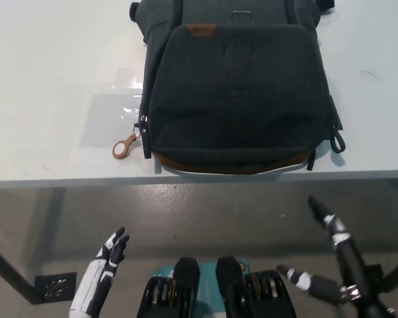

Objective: A bag is kept in the middle of the table with its flap loosely closed and the robot uses its right hand to adjust it and opens it

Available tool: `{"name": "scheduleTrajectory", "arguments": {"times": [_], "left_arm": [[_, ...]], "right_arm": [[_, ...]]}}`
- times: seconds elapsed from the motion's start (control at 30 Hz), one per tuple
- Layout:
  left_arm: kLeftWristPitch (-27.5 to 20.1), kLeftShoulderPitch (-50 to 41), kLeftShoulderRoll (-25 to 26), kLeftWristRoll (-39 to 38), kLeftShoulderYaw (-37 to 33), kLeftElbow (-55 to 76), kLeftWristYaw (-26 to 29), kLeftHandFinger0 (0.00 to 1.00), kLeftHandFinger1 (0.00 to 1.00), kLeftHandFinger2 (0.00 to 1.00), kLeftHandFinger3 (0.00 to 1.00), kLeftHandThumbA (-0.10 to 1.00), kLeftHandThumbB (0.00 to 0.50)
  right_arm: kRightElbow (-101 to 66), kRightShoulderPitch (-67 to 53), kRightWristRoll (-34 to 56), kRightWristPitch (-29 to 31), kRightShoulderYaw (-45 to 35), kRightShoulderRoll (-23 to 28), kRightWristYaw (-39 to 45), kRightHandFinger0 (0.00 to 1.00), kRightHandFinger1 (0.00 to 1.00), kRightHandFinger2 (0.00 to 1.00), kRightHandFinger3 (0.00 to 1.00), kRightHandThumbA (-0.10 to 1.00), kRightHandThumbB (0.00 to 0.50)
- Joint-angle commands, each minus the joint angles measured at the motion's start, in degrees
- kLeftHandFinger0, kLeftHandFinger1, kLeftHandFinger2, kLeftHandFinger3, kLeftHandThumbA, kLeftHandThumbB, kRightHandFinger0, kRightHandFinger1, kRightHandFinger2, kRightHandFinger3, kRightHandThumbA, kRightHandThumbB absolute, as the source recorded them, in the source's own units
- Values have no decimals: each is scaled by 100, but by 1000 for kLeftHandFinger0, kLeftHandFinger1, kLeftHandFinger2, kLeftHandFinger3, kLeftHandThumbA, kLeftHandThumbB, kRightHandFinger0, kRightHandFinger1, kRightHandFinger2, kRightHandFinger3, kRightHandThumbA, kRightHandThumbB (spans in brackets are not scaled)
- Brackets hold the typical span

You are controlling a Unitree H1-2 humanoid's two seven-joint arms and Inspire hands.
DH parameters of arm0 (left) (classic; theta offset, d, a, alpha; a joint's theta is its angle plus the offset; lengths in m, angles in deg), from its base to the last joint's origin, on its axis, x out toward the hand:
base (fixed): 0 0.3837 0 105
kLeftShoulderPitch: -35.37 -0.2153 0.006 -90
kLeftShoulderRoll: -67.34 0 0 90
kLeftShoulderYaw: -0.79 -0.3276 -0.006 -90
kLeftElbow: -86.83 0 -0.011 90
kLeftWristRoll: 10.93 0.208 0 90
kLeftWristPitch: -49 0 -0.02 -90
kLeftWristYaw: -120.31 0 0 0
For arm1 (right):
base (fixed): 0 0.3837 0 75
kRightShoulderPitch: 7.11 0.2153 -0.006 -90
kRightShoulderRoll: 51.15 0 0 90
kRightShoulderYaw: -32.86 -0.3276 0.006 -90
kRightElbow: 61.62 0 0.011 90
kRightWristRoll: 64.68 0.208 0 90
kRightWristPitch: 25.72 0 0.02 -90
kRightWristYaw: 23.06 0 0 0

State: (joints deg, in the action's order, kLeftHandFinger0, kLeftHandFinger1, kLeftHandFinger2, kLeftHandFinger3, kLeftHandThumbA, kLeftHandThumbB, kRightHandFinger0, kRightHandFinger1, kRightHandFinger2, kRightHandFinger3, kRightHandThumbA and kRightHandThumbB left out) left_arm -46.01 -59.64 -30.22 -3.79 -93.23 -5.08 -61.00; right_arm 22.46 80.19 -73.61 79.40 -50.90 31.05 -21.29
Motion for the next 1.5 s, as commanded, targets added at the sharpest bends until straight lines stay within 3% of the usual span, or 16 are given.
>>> {"name": "scheduleTrajectory", "arguments": {"times": [0.0,0.03,0.07,0.2,0.23,0.4,0.47,0.53,0.63,0.8,0.9,0.93,1.0,1.07,1.27,1.47], "left_arm": [[-215,4,84,-15,29,202,-57,1000,1000,1000,1000,1000,331],[-221,-2,91,40,35,192,-27,1000,1000,1000,1000,1000,336],[-241,-12,95,45,41,182,-22,1000,1000,1000,1000,1000,324],[-250,-6,115,42,58,147,-25,1000,1000,1000,1000,1000,325],[-260,4,118,58,54,123,-21,1000,1000,1000,1000,1000,322],[-279,2,134,65,48,83,-34,1000,1000,1000,1000,1000,317],[-271,6,125,69,50,73,-27,1000,1000,1000,1000,1000,321],[-286,9,116,70,49,69,-23,1000,1000,1000,1000,1000,318],[-260,15,125,55,65,88,-30,1000,1000,1000,1000,1000,318],[-183,22,141,60,85,127,-41,1000,1000,1000,1000,1000,314],[-262,39,131,66,85,46,-30,1000,1000,1000,1000,1000,320],[-250,39,137,83,82,41,-31,1000,1000,1000,1000,1000,320],[-254,41,148,117,71,26,-30,1000,1000,1000,1000,1000,316],[-248,61,137,88,82,1,-33,1000,1000,1000,1000,1000,320],[-211,25,135,89,75,39,-56,1000,1000,1000,1000,1000,322],[-169,114,176,118,75,71,-79,1000,1000,1000,1000,1000,322]], "right_arm": [[-574,310,273,169,-248,104,-13,1000,1000,1000,1000,1000,320],[-648,465,376,147,-313,109,-10,1000,1000,1000,1000,1000,341],[-691,560,339,165,-363,133,-9,1000,1000,1000,1000,1000,323],[-887,1003,462,-151,-594,268,28,1000,1000,1000,1000,1000,337],[-1004,1268,675,-497,-721,349,75,1000,1000,1000,1000,1000,357],[-1078,1997,1367,-1138,-973,466,199,1000,1000,1000,1000,1000,337],[-999,2324,1465,-1351,-1036,510,234,1000,1000,1000,1000,1000,356],[-863,2633,1591,-1534,-1085,540,275,1000,1000,1000,1000,1000,331],[-478,3223,1683,-2043,-1133,553,305,1000,1000,1000,1000,1000,227],[524,3882,1823,-2093,-1117,587,528,1000,1000,1000,1000,1000,233],[1208,4306,1908,-1935,-1105,606,690,1000,1000,1000,1000,1000,206],[1398,4419,2027,-1938,-1114,595,798,1000,1000,1000,1000,1000,244],[1705,4594,2199,-1965,-1123,572,972,1000,1000,1000,1000,1000,273],[1984,4740,2357,-1978,-1092,565,1212,1000,1000,1000,1000,1000,263],[2691,5056,2396,-2118,-1001,508,1484,1000,1000,1000,1000,1000,323],[3077,5118,2493,-2151,-1001,482,1669,1000,1000,1000,1000,1000,278]]}}
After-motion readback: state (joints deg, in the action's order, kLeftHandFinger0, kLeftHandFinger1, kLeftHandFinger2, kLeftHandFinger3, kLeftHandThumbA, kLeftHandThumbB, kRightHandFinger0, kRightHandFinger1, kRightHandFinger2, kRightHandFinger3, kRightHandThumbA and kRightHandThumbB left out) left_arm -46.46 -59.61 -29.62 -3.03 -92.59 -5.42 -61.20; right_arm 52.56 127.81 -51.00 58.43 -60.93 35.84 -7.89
